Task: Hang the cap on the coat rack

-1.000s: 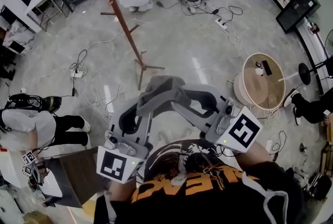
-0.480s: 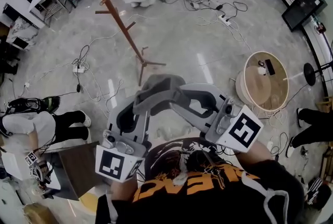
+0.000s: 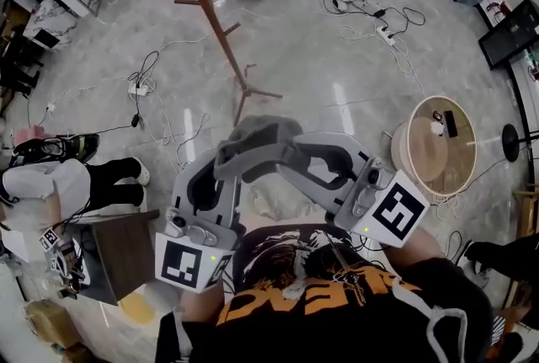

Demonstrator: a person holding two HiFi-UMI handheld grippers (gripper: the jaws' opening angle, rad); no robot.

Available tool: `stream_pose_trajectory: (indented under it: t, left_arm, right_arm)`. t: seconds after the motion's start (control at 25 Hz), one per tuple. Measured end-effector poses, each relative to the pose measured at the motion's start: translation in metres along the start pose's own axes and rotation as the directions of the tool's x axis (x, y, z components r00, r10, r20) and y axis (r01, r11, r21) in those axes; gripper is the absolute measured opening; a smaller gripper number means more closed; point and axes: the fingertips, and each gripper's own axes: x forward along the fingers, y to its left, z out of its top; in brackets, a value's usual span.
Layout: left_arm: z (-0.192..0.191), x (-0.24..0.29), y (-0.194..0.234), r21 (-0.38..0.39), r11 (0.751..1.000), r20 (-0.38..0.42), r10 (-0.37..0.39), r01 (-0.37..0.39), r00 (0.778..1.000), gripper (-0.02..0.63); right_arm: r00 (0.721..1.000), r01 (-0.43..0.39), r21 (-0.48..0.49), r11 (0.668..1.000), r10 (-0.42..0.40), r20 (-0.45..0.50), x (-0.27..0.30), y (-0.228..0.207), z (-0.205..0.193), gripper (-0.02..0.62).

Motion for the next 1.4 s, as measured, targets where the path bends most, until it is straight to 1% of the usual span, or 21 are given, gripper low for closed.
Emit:
stream_pose_trajectory:
  t: [0.16, 0.32, 0.56, 0.64, 0.8, 0.92, 1.0, 1.04, 1.2, 1.4]
  left_arm:
    - [-0.003, 0.005, 0.036, 0.017, 1.0, 0.001, 0.006, -0.006, 1.0, 0.032]
    - [-0.007, 0.011, 0.078, 0.07, 0.998, -0.023, 0.01, -0.008, 1.0, 0.032]
    - [-0.005, 0.008, 0.151, 0.024, 0.999, -0.007, -0.034, 0.034, 0.999, 0.032]
    - [-0.006, 0.009, 0.17, 0.012, 0.999, 0.002, -0.05, 0.05, 0.999, 0.032]
    - [-0.007, 0.017, 0.208, -0.009, 0.998, -0.006, -0.068, 0.068, 0.998, 0.032]
    - [-0.007, 0.028, 0.225, -0.037, 0.996, -0.003, -0.075, 0.075, 0.997, 0.032]
    - [-0.012, 0.034, 0.231, -0.039, 0.996, -0.008, -0.078, 0.077, 0.997, 0.032]
    - [-0.013, 0.039, 0.234, -0.032, 0.997, -0.009, -0.077, 0.076, 0.997, 0.032]
    - [-0.017, 0.069, 0.246, 0.039, 0.998, -0.005, -0.051, 0.051, 0.999, 0.032]
    - [-0.021, 0.108, 0.268, 0.04, 0.999, -0.027, -0.016, 0.017, 0.999, 0.032]
  right_arm:
    - [1.0, 0.007, -0.005, 1.0, -0.007, -0.017, 0.033, -0.012, -0.007, 0.098]
    - [0.998, 0.038, -0.037, 0.999, -0.04, -0.044, 0.074, -0.024, -0.018, 0.098]
    - [0.996, 0.071, -0.067, 0.995, -0.075, -0.056, 0.144, -0.028, -0.031, 0.098]
    - [0.993, 0.09, -0.066, 0.994, -0.095, -0.067, 0.163, -0.03, -0.038, 0.098]
    - [0.989, 0.113, -0.055, 0.992, -0.118, -0.087, 0.198, -0.042, -0.046, 0.098]
    - [0.987, 0.122, -0.046, 0.991, -0.126, -0.1, 0.214, -0.055, -0.049, 0.098]
    - [0.986, 0.127, -0.045, 0.991, -0.131, -0.104, 0.218, -0.064, -0.053, 0.098]
    - [0.985, 0.131, -0.045, 0.99, -0.135, -0.103, 0.219, -0.07, -0.055, 0.098]
    - [0.986, 0.138, -0.049, 0.989, -0.142, -0.085, 0.227, -0.107, -0.059, 0.098]
    - [0.994, 0.101, -0.038, 0.994, -0.103, -0.048, 0.239, -0.15, -0.06, 0.098]
